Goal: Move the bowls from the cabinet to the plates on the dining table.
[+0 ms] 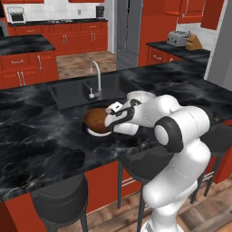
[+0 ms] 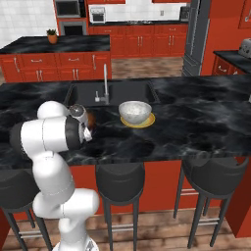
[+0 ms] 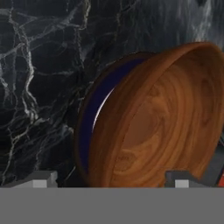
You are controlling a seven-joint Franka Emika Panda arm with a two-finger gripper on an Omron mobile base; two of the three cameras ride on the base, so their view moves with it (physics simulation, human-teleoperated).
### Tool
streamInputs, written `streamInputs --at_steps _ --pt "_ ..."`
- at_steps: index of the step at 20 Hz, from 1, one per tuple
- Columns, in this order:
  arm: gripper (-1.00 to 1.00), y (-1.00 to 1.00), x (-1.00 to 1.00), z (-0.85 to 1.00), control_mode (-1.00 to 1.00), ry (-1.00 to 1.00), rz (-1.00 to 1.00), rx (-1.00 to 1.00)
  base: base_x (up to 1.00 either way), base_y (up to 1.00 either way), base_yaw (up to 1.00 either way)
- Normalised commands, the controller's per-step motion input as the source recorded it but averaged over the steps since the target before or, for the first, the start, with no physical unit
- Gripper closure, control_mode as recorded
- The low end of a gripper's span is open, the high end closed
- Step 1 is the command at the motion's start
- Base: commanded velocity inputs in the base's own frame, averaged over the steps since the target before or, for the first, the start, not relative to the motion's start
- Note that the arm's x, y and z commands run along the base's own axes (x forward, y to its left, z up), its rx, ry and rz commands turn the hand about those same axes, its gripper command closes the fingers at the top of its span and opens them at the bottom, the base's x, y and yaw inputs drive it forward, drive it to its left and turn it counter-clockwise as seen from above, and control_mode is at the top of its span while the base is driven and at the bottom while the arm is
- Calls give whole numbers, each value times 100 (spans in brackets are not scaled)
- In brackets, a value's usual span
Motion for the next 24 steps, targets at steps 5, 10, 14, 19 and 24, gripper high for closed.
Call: streamInputs --at_steps 5,10,14,19,24 --pt "-100 -1 -16 62 -100 0 3 0 0 0 0" --pt "-100 -12 -24 69 -100 0 11 2 0 0 0" --pt "-100 -10 -15 45 -100 0 30 -11 0 0 0" --pt "-100 0 -33 42 -100 0 35 -43 0 0 0" --pt "-100 0 -36 28 -100 0 29 -59 0 0 0"
